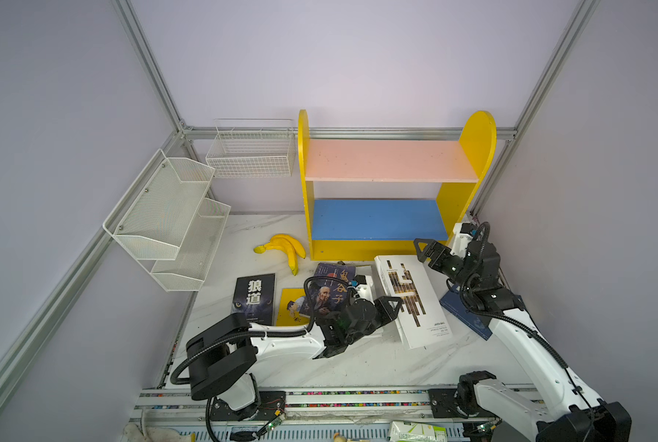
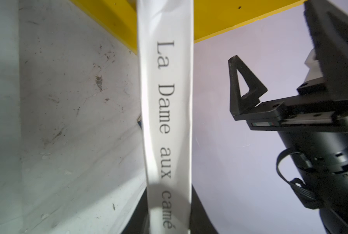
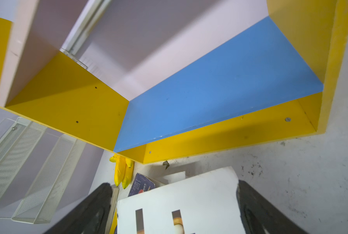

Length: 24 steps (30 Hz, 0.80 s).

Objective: Stacking books/files
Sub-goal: Pick up the book from the middle-right of the table.

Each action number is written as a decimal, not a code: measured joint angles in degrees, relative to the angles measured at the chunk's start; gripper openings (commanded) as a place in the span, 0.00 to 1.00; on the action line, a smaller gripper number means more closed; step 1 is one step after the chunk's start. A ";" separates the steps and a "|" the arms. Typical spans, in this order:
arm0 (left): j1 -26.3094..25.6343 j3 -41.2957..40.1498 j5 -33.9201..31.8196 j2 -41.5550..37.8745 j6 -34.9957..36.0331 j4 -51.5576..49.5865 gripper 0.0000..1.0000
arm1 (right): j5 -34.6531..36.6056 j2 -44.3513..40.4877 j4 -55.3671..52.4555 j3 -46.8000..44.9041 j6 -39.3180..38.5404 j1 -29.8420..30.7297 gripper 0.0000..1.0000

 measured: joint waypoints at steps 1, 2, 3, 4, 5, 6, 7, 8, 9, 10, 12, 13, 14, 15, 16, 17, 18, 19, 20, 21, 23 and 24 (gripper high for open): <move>0.00 -0.20 -0.57 -1.79 0.11 -0.66 0.25 | 0.04 -0.66 -0.52 0.48 0.02 0.00 0.97; 0.00 -0.39 -1.22 -3.63 0.44 -1.40 0.27 | 0.09 -1.16 -1.07 0.87 0.04 0.00 0.97; 0.00 -0.61 -2.01 -5.22 1.03 -2.03 0.28 | 0.09 -1.53 -1.46 1.16 0.11 0.00 0.97; 0.00 -0.76 -2.97 -6.97 1.70 -2.60 0.29 | 0.07 -1.97 -2.23 1.57 0.22 0.00 0.97; 0.02 -0.76 -4.22 -8.55 2.75 -2.91 0.29 | 0.09 -2.34 -2.82 1.88 0.28 0.00 0.97; 0.09 -0.76 -5.46 -9.77 3.96 -3.02 0.29 | 0.09 -2.58 -3.23 2.14 0.42 0.00 0.97; 0.39 -0.76 -6.51 -10.82 5.05 -3.04 0.29 | 0.09 -2.82 -3.67 2.51 0.52 0.00 0.97; 0.87 -0.76 -7.37 -11.65 6.14 -2.93 0.29 | 0.09 -2.97 -3.96 2.93 0.68 0.00 0.97; 1.57 -0.76 -7.93 -12.11 6.97 -2.69 0.29 | 0.07 -3.08 -4.26 3.28 0.72 0.00 0.97; 2.60 -0.76 -8.44 -12.35 7.74 -2.32 0.29 | 0.07 -3.17 -4.52 3.69 0.81 0.00 0.97; 5.09 -0.76 -8.96 -12.22 9.09 -1.66 0.29 | 0.07 -3.21 -5.18 4.48 0.96 0.00 0.97; 6.51 -0.76 -9.05 -12.04 9.46 -1.60 0.29 | 0.09 -3.21 -5.33 4.66 1.16 0.00 0.97; 7.80 -0.76 -9.29 -11.74 9.97 -1.44 0.29 | 0.07 -3.28 -5.49 4.70 1.38 0.00 0.97; 8.98 -0.74 -9.49 -11.39 10.21 -1.03 0.29 | 0.07 -3.28 -5.73 4.70 1.53 0.00 0.97; 10.29 -0.72 -9.73 -10.82 10.51 -0.46 0.29 | 0.07 -3.28 -5.95 4.70 1.75 0.00 0.97; 11.45 -0.72 -9.92 -10.27 10.62 0.26 0.29 | 0.07 -3.28 -5.99 4.66 1.95 0.00 0.98; 12.57 -0.72 -10.16 -9.66 10.75 1.07 0.28 | 0.07 -3.28 -6.01 4.61 2.05 0.00 0.97; 13.66 -0.70 -10.32 -8.96 11.04 2.03 0.28 | 0.07 -3.28 -5.81 4.39 2.27 0.00 0.97; 14.73 -0.59 -10.29 -8.17 11.17 2.91 0.28 | 0.04 -3.28 -5.44 3.96 2.75 0.00 0.97; 15.69 -0.50 -10.19 -7.34 11.26 3.72 0.28 | 0.00 -3.28 -5.11 3.43 3.10 0.00 0.97; 17.75 0.52 -9.62 -4.74 11.37 4.81 0.27 | -0.57 -2.82 -3.82 1.75 4.33 0.00 0.97; 18.67 1.49 -9.16 -3.10 11.34 5.16 0.27 | -0.90 -2.32 -3.21 1.01 4.74 0.00 0.97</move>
